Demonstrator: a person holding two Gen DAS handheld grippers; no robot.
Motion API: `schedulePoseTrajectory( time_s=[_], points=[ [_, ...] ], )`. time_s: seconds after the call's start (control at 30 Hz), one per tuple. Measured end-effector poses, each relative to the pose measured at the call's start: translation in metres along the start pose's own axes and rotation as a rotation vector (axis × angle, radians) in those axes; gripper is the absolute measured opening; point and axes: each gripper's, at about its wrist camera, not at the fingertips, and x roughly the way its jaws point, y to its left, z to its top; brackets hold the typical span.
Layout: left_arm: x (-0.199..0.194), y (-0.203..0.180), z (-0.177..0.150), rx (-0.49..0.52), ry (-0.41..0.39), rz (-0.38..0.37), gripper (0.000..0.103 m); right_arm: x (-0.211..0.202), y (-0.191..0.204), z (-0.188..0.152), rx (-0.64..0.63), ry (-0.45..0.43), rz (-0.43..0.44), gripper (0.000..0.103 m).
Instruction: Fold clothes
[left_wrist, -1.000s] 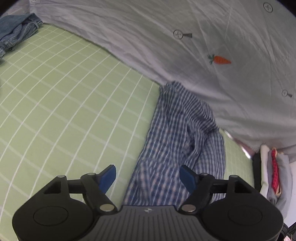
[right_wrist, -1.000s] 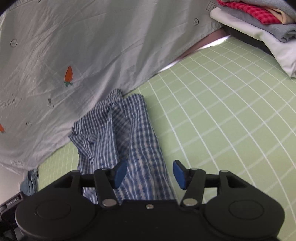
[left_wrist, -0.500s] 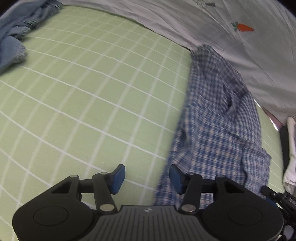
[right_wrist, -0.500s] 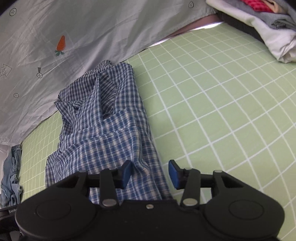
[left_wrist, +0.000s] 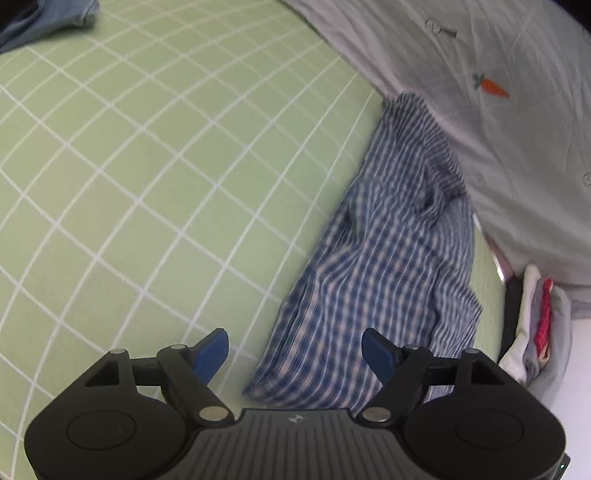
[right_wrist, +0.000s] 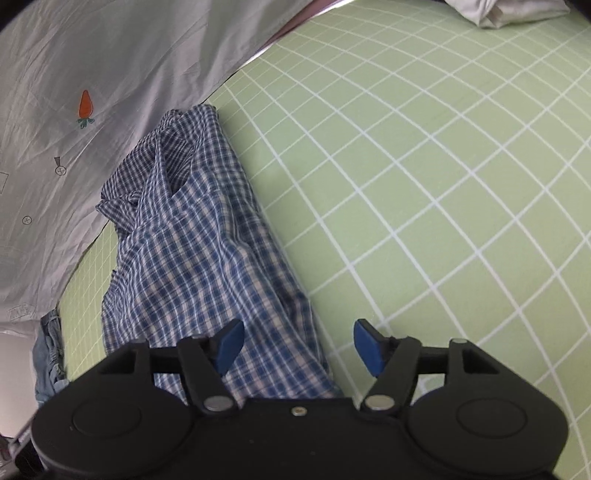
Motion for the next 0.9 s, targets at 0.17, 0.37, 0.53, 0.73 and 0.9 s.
schedulePoseTrajectory(
  time_s=[0.17,0.37,0.53,0.73,0.9],
  points=[
    [0.007,0.006,-0.004,-0.033,0.039,-0.022,0.079,0.007,-0.003,-0.002,0.041,0.05,0.021,0.067],
    [0.013,0.012,-0.001,-0.076,0.078,-0.052,0.07,0.014,-0.008,-0.003,0.087,0.096,0.071,0.052],
    [0.016,0.013,-0.003,-0.087,0.1,-0.101,0.028,0.015,-0.016,-0.006,0.147,0.118,0.167,0.005],
    [-0.006,0.017,-0.017,-0.106,0.082,-0.166,0.01,-0.002,-0.02,-0.015,0.154,0.1,0.208,0.003],
    [-0.027,0.027,-0.044,-0.107,0.093,-0.164,0.009,-0.028,-0.029,-0.042,0.148,0.115,0.206,0.003]
  ],
)
